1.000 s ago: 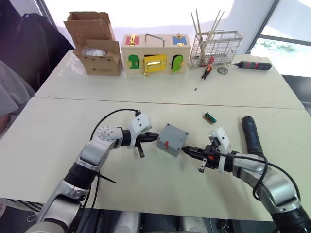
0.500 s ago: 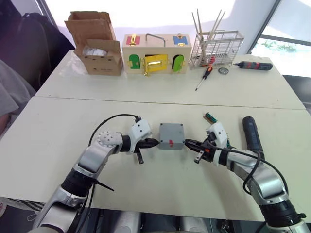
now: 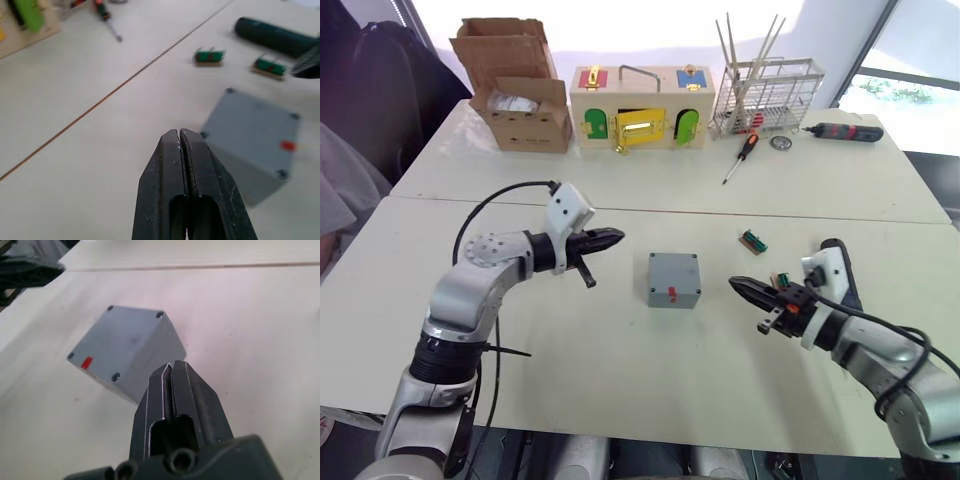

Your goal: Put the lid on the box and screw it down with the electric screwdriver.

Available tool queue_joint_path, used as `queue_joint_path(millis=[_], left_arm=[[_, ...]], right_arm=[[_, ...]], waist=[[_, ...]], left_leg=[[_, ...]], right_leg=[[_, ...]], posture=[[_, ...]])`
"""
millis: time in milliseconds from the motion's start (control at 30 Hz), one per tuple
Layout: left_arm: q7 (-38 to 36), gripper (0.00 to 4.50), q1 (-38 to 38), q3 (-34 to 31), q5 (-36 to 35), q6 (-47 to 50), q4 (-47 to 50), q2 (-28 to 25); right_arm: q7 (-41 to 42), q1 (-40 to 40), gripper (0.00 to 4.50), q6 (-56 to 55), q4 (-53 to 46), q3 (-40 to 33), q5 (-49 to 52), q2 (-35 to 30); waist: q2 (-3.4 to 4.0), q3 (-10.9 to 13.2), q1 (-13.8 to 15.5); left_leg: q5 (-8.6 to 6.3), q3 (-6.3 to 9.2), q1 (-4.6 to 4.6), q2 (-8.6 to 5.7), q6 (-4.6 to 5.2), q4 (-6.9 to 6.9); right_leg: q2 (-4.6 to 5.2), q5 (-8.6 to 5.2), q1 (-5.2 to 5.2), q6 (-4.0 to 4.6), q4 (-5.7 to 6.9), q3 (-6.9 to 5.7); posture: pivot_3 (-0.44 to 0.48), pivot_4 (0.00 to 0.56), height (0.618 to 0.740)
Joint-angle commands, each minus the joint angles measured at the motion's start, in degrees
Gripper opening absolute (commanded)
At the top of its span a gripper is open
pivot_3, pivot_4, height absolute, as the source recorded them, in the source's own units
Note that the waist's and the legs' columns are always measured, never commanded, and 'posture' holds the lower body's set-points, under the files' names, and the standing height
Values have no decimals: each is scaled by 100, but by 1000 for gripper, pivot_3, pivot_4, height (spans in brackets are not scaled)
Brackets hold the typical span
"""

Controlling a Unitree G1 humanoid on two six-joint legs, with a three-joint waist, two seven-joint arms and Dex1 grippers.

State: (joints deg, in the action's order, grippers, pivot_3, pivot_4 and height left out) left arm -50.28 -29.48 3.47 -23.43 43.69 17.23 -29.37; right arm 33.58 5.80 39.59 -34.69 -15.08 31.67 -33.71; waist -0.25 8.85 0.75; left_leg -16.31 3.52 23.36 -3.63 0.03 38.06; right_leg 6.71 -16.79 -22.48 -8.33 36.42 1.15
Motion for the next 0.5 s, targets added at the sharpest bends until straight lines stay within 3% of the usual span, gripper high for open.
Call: queue_joint_path(millis=[33,167,267,500], left_arm=[[-439,0,-29,258,-430,93,458,-114],[-606,0,-28,609,-531,36,544,-77],[-797,0,44,860,-653,49,716,-130],[-792,0,149,1116,-718,40,926,-153]], right_arm=[[-296,430,1336,-126,-255,-533,-103,38],[-461,826,3426,-285,-275,-877,-238,32],[-714,1015,4453,-170,-278,-1054,-243,129],[-961,942,4453,-236,-37,-827,-342,261]], waist=[[0,0,4],[1,0,-15],[1,0,-24],[1,-1,-11]], left_leg=[[0,0,-1,0,0,0],[1,0,-3,-1,1,0],[1,-1,-4,1,1,-1],[2,-1,-5,3,2,0]], right_leg=[[-1,0,2,1,1,0],[-2,2,4,3,2,1],[-5,2,1,4,5,2],[-8,2,4,5,5,3]], posture=[[0,150,735],[0,150,735],[0,150,735],[0,150,735]])
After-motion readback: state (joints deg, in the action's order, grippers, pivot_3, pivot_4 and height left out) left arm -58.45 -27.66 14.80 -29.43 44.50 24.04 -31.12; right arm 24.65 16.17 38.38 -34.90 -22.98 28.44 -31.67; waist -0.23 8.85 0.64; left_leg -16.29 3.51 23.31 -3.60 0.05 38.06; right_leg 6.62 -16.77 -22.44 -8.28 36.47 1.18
